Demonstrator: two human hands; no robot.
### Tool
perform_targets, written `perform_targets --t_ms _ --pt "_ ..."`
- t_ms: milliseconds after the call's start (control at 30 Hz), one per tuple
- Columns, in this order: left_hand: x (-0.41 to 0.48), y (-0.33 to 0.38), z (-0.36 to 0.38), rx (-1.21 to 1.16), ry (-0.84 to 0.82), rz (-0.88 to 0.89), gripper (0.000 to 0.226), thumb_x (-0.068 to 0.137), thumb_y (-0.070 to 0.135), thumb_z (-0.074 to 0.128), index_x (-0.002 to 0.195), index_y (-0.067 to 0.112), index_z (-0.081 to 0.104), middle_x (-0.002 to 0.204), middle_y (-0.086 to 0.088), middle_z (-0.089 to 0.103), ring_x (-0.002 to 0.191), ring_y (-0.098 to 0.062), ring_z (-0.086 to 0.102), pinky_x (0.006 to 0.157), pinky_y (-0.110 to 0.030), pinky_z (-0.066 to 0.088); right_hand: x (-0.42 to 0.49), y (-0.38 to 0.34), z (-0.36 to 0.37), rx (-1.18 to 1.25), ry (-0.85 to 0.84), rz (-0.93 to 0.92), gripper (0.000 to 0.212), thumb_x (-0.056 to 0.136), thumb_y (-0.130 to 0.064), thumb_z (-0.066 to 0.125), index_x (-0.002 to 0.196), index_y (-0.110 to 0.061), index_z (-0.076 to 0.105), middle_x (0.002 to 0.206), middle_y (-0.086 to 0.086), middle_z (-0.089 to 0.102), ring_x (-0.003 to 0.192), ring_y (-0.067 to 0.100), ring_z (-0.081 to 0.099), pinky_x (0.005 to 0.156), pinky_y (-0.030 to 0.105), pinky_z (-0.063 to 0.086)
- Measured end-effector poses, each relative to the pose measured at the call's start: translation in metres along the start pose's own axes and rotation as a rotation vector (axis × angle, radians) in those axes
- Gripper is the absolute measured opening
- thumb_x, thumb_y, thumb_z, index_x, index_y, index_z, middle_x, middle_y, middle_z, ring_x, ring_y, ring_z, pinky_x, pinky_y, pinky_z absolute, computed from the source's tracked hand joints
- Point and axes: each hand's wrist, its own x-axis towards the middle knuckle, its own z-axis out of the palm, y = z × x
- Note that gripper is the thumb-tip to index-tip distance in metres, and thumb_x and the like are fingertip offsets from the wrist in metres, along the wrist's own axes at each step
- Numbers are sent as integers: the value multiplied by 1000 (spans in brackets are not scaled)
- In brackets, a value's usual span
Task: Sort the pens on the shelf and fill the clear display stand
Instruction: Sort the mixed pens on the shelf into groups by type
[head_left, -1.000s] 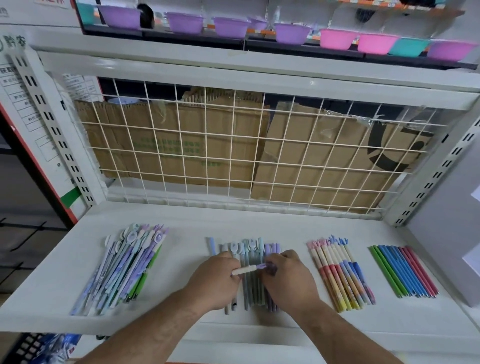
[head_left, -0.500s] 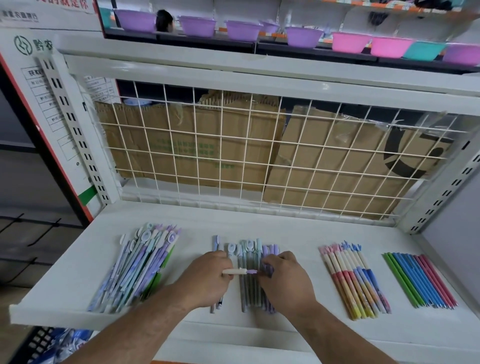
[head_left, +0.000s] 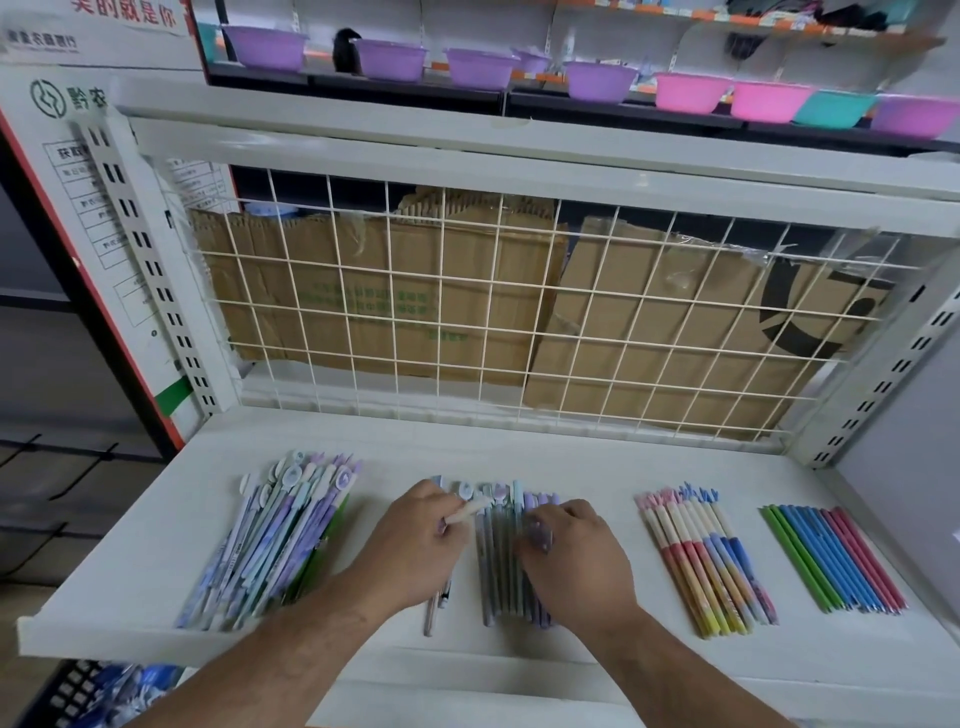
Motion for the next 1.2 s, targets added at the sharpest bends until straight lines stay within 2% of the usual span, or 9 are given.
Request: perform_targets --t_ms 133,200,300,433,533,633,833,1100,1200 --pt "7 41 -2 -406 37 -235 37 80 49 65 75 12 70 74 -7 61 72 -16 57 68 -26 40 -3 -11 -15 424 -64 53 6 88 -24 67 86 -27 72 80 -15 66 69 2 60 66 17 42" --pt "10 58 1 -580 8 -300 41 70 50 63 85 15 77 80 -12 68 77 -22 62 71 -28 44 -8 -16 -25 712 -169 75 9 85 -18 68 77 -22 72 66 -12 66 59 2 57 62 18 44" --pt "10 72 15 -746 -78 -348 31 71 46 65 86 24 80 73 -5 68 63 -16 58 58 -23 42 -15 -16 -38 875 -229 58 4 81 -16 69 78 -19 71 70 -4 72 62 9 63 63 25 51" --pt "8 78 40 -754 -157 -328 28 94 39 63 81 18 77 72 -9 69 59 -16 63 54 -27 46 -16 3 -44 734 -151 88 10 86 -8 67 81 -16 67 71 7 72 64 27 67 67 41 58" --pt "10 82 50 -622 -163 -308 26 85 45 62 83 21 73 65 4 66 57 -13 62 53 -26 48 -15 28 -45 485 -82 128 10 87 -18 70 83 -25 64 70 -2 70 60 10 65 58 27 54" --pt "14 76 55 -392 -92 -276 9 89 33 63 89 40 67 85 16 70 67 4 64 62 -16 48 -13 55 -47 259 -34 203 6 88 -27 68 87 -29 63 68 -9 67 53 7 62 40 15 39" --pt "9 63 58 -46 -45 -214 18 91 23 59 92 41 60 89 22 65 76 17 58 58 -1 39 -8 90 -52 -129 -69 250 7 93 -34 55 88 -29 54 63 -11 54 59 10 55 42 20 27" --pt "7 73 79 17 -24 -120 22 89 20 59 77 38 56 76 16 65 75 1 63 56 -9 45 -7 101 -58 -238 -141 198 12 96 -22 48 103 -19 57 79 -4 58 77 19 61 70 27 52" --pt "4 77 82 -12 -41 -122 23 89 19 57 77 39 54 87 27 63 71 -9 67 45 -7 43 -10 100 -59 -215 -120 158 11 96 -30 48 96 -22 55 79 -6 61 75 17 62 63 25 48"
